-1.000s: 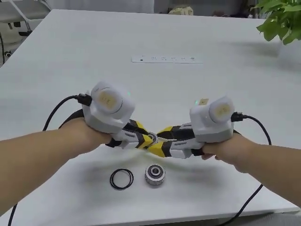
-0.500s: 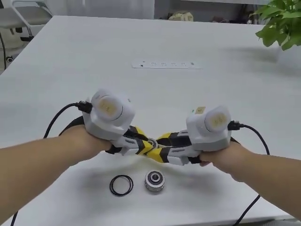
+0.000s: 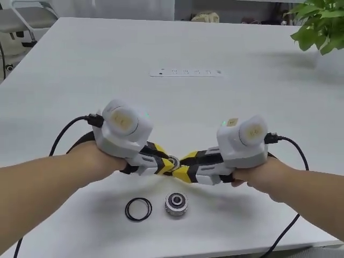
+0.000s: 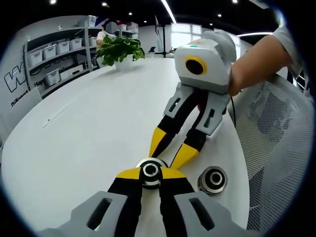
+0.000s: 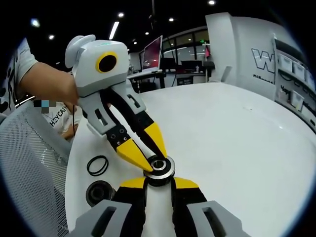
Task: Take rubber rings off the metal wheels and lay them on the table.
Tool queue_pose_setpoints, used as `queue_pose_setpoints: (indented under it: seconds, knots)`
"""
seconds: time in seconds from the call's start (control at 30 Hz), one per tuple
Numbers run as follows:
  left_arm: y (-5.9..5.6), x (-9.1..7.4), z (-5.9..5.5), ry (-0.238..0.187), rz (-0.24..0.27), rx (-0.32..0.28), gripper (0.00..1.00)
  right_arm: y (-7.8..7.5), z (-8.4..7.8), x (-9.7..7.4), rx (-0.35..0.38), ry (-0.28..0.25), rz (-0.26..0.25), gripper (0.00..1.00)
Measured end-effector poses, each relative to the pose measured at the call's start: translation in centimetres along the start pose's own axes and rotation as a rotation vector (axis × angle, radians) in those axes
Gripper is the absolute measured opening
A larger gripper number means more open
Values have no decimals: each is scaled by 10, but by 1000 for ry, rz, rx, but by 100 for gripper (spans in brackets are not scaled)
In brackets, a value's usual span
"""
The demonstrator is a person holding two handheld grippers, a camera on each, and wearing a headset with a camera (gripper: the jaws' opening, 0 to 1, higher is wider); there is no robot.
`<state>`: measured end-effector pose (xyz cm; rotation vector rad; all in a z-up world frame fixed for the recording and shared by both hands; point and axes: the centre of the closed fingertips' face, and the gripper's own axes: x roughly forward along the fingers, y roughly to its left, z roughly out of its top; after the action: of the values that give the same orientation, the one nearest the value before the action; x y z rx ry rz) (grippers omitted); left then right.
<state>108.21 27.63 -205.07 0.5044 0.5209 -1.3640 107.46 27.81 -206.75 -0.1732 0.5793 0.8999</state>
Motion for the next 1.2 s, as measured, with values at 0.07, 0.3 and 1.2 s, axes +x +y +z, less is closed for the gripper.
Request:
queue_pose_setpoints:
  seconds: [0.07, 0.3, 1.2]
  knots:
    - [1, 0, 0, 0, 1, -2, 8, 0, -1, -1, 4, 5, 3, 14]
    - [2, 1, -1, 0, 3, -4, 8, -1, -4, -3, 18, 14, 1, 5]
    - [2, 1, -3, 1, 5, -3, 8, -15, 3, -9, 243, -56, -44, 0]
